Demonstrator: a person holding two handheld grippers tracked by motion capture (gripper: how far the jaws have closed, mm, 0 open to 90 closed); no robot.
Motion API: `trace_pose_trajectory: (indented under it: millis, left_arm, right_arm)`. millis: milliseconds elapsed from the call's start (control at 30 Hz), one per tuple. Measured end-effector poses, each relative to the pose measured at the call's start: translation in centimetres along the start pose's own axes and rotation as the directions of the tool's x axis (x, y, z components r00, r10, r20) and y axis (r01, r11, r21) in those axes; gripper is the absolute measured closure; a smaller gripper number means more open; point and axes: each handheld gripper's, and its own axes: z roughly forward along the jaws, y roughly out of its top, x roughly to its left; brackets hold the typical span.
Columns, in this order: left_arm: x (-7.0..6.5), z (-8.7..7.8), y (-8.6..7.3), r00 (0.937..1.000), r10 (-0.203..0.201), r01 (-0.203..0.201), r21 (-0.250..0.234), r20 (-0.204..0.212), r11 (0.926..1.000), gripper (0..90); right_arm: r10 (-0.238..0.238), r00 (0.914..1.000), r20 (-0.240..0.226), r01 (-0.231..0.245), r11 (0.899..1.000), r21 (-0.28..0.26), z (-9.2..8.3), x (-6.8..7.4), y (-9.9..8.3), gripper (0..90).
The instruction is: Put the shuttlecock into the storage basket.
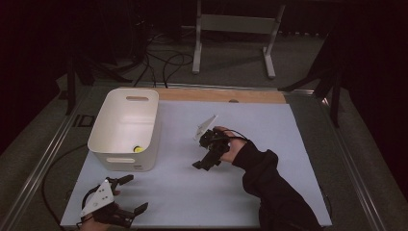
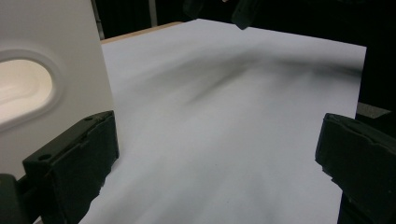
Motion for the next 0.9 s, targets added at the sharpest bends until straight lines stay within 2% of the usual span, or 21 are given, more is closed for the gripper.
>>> trace_pose_trajectory:
  millis: [367,767,900]
  left_arm:
    - [0.0,0.1,0.0,1.0,0.002,-0.002,0.003,0.001,1.0,0.0]
    - [0.0,0.1,0.0,1.0,0.002,-0.002,0.006,0.001,1.0,0.0]
    - [0.0,0.1,0.0,1.0,0.001,-0.001,0.008,0.0,1.0,0.0]
  right_arm:
    - [0.035,0.9991,0.023,-0.034,0.998,-0.051,-0.7,-0.2,-4.5,7.6]
    - [0.072,0.9968,0.037,-0.069,0.995,-0.072,-1.3,0.3,-9.2,7.6]
    - [0.079,0.9961,0.041,-0.074,0.992,-0.099,-1.8,0.5,-10.7,7.6]
